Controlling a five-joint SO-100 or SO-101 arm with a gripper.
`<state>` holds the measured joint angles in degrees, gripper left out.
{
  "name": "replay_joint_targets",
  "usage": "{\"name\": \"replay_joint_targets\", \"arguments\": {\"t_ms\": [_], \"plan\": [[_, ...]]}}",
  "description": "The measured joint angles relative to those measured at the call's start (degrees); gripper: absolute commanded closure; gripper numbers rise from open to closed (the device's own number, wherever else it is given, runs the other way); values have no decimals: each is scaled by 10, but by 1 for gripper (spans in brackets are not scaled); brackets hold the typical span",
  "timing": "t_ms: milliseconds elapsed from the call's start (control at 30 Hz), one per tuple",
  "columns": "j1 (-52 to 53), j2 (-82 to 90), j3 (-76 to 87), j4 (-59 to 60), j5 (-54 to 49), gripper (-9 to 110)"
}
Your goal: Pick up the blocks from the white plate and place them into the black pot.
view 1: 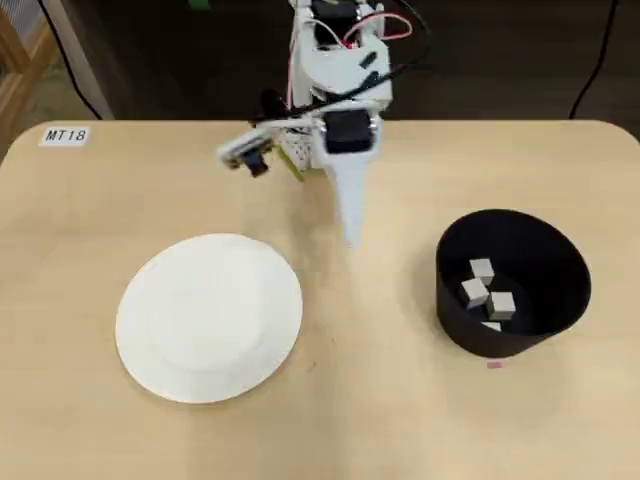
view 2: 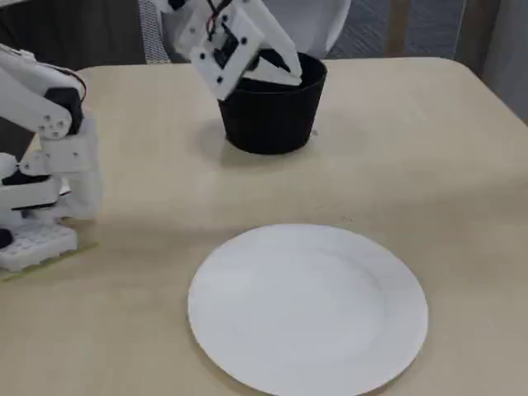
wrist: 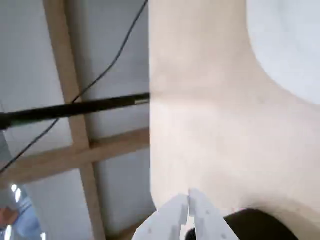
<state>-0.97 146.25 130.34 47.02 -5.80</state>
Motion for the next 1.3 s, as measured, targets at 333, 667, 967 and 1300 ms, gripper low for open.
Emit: {"name": "replay_joint_targets", "arguments": {"t_ms": [333, 667, 967, 1300], "plan": [[12, 189, 223, -14, -12, 104], [8, 356, 367, -3, -9, 104], [-46, 396, 440, -2, 2, 104], [-26, 397, 445, -14, 7, 98]]}}
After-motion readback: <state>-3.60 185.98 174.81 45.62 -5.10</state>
